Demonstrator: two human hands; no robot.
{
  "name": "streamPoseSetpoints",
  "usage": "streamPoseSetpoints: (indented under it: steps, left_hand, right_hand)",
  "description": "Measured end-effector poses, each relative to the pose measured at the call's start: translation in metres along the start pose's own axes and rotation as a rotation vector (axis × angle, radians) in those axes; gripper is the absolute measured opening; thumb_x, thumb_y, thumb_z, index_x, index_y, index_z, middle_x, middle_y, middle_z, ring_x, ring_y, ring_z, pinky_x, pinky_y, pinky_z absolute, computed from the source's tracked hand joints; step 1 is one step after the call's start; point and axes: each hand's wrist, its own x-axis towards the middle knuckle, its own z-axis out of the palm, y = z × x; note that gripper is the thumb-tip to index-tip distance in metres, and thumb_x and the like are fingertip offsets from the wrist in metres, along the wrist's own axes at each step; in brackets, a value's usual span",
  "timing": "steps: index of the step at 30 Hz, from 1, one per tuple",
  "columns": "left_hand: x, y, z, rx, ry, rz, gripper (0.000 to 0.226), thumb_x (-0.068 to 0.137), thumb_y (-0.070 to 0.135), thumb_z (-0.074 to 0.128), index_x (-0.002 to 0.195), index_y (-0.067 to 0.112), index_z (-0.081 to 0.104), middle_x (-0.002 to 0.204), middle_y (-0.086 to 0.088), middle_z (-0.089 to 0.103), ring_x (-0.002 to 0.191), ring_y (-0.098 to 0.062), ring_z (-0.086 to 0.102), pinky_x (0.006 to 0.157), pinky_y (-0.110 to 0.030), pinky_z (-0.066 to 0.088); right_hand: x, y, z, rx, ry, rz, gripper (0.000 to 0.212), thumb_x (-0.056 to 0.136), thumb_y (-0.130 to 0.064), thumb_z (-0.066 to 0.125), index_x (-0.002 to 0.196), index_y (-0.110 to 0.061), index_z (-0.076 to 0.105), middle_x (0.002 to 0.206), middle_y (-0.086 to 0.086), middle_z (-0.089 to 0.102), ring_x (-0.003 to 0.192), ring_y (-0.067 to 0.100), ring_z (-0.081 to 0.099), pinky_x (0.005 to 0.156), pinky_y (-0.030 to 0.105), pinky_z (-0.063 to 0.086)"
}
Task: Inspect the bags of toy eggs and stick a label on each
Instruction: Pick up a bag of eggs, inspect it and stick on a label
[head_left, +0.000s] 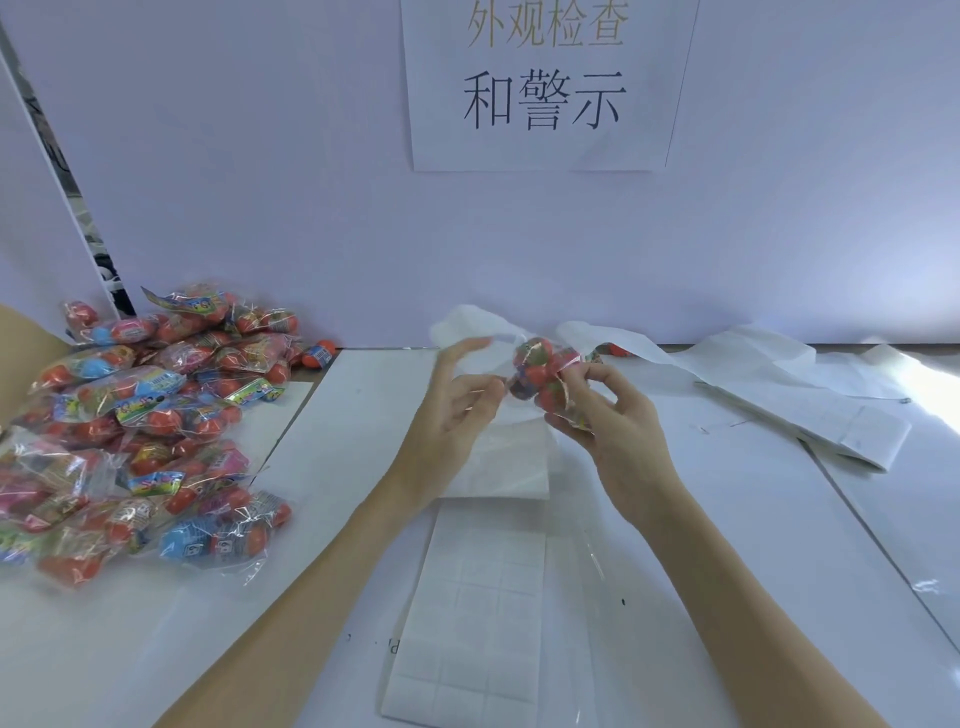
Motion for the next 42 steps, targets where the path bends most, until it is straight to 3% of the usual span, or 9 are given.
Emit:
streamPoseSetpoints:
  steps: [4,7,14,19,23,30,33,37,42]
  left_hand:
    - [0.002,0.000,0.002,-0.102,0.124,-0.163,0.054,0.097,0.054,0.059,0.142,0.027,0.048,0.106,0.006,0.077,0.099,-0.010,0.073,0.089,-0.024,0.054]
    - [0.004,-0.003,-0.003,-0.015,0.181,-0.173,0.025,0.097,0.042,0.068,0.120,0.031,0.069,0.095,0.014,0.075,0.087,-0.004,0.070,0.083,-0.018,0.050]
    - [0.004,0.000,-0.009,0.013,0.143,-0.080,0.021,0.100,0.018,0.070,0.118,0.027,0.075,0.108,0.009,0.076,0.090,-0.012,0.074,0.078,-0.018,0.055]
    - [0.004,0.000,-0.007,0.052,0.220,-0.059,0.004,0.098,0.022,0.073,0.095,0.020,0.075,0.094,0.005,0.076,0.082,-0.014,0.073,0.075,-0.020,0.055]
    - [0.005,-0.002,-0.006,0.169,0.271,-0.051,0.018,0.100,0.024,0.070,0.085,0.014,0.071,0.086,0.004,0.075,0.091,-0.014,0.072,0.079,-0.017,0.053]
    - [0.005,-0.007,-0.003,0.221,0.336,-0.090,0.021,0.105,0.015,0.060,0.086,0.006,0.062,0.083,0.007,0.070,0.084,0.001,0.066,0.072,-0.009,0.046]
    - [0.007,-0.004,-0.007,-0.022,0.321,-0.191,0.009,0.104,0.005,0.055,0.098,0.007,0.062,0.093,0.000,0.072,0.085,-0.007,0.070,0.070,-0.014,0.052]
    - [0.005,-0.001,-0.008,-0.075,0.180,-0.190,0.037,0.090,0.009,0.056,0.126,0.019,0.060,0.107,-0.004,0.071,0.089,-0.011,0.067,0.072,-0.022,0.054]
    - [0.004,-0.001,-0.006,0.057,0.135,-0.153,0.010,0.100,0.024,0.070,0.098,0.015,0.074,0.079,0.006,0.071,0.065,-0.011,0.062,0.067,-0.019,0.051]
  right_hand:
    - [0.000,0.003,0.000,-0.088,-0.021,0.037,0.039,0.095,-0.003,0.072,0.120,-0.017,0.046,0.100,0.014,0.076,0.096,0.032,0.073,0.101,0.047,0.054]
    - [-0.001,0.005,0.003,-0.133,-0.125,0.095,0.063,0.093,-0.011,0.078,0.138,-0.037,0.044,0.110,0.004,0.079,0.106,0.025,0.074,0.097,0.037,0.055]
    - [-0.005,0.002,0.008,-0.168,-0.050,0.053,0.019,0.096,-0.041,0.074,0.101,-0.022,0.078,0.089,0.005,0.081,0.068,0.016,0.072,0.057,0.020,0.051]
    - [-0.006,0.002,0.008,-0.135,-0.014,0.044,0.016,0.092,-0.027,0.080,0.104,-0.016,0.079,0.093,0.008,0.081,0.083,0.021,0.078,0.063,0.019,0.055]
    - [-0.005,0.001,0.011,-0.016,0.032,0.091,0.019,0.094,-0.023,0.077,0.105,-0.008,0.080,0.099,0.010,0.081,0.090,0.023,0.077,0.072,0.025,0.059]
    - [-0.004,0.002,0.008,-0.038,-0.010,0.116,0.027,0.094,-0.037,0.076,0.117,-0.024,0.075,0.104,0.006,0.081,0.095,0.019,0.075,0.089,0.034,0.057]
    - [-0.004,0.003,0.009,-0.003,-0.051,0.141,0.026,0.094,-0.025,0.077,0.118,-0.017,0.073,0.105,0.012,0.080,0.095,0.024,0.077,0.083,0.031,0.061]
    - [-0.006,0.001,0.010,0.073,-0.092,0.187,0.023,0.096,-0.020,0.074,0.118,-0.012,0.076,0.109,0.014,0.079,0.092,0.025,0.077,0.076,0.028,0.061]
    - [-0.007,0.000,0.010,0.090,-0.117,0.192,0.032,0.102,-0.032,0.066,0.111,-0.004,0.078,0.108,0.017,0.079,0.091,0.028,0.077,0.080,0.032,0.063]
